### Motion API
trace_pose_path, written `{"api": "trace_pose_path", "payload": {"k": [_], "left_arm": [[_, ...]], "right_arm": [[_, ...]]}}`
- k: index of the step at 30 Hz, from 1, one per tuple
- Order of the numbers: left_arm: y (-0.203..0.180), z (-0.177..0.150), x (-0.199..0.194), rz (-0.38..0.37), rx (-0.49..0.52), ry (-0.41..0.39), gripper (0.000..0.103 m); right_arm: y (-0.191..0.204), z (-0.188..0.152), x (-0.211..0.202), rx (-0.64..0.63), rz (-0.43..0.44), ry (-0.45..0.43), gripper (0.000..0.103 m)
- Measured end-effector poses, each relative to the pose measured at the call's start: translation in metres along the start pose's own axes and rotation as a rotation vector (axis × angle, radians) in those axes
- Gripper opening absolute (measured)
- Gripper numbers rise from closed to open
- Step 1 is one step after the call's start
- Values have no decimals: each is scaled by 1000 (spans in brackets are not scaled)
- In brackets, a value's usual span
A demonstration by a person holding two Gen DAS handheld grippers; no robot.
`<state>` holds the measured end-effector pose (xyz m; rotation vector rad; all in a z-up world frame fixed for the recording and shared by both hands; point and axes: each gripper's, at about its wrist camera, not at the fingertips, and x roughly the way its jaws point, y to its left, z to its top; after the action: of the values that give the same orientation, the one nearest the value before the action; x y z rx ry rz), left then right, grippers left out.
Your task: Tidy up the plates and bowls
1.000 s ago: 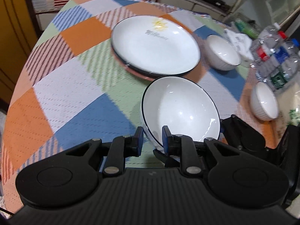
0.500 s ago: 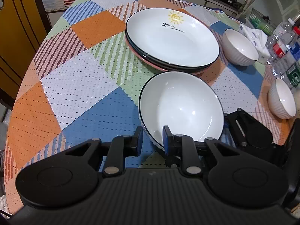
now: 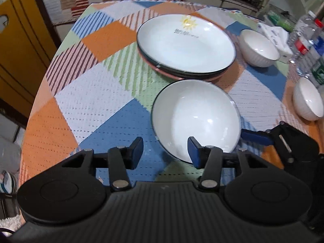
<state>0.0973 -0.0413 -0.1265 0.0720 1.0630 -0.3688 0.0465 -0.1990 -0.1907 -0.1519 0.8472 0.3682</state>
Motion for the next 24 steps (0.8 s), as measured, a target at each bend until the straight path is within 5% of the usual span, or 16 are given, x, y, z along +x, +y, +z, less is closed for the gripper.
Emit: {"api": "trace_pose_path", "payload": {"k": [13, 24], "left_arm": [[-43, 30, -43, -175, 62, -33, 51], [-110, 50, -27, -263, 232, -48, 51]], "right_arm": [[-56, -40, -95, 197, -221, -186, 92], [-112, -79, -92, 477, -439, -215, 92]]}}
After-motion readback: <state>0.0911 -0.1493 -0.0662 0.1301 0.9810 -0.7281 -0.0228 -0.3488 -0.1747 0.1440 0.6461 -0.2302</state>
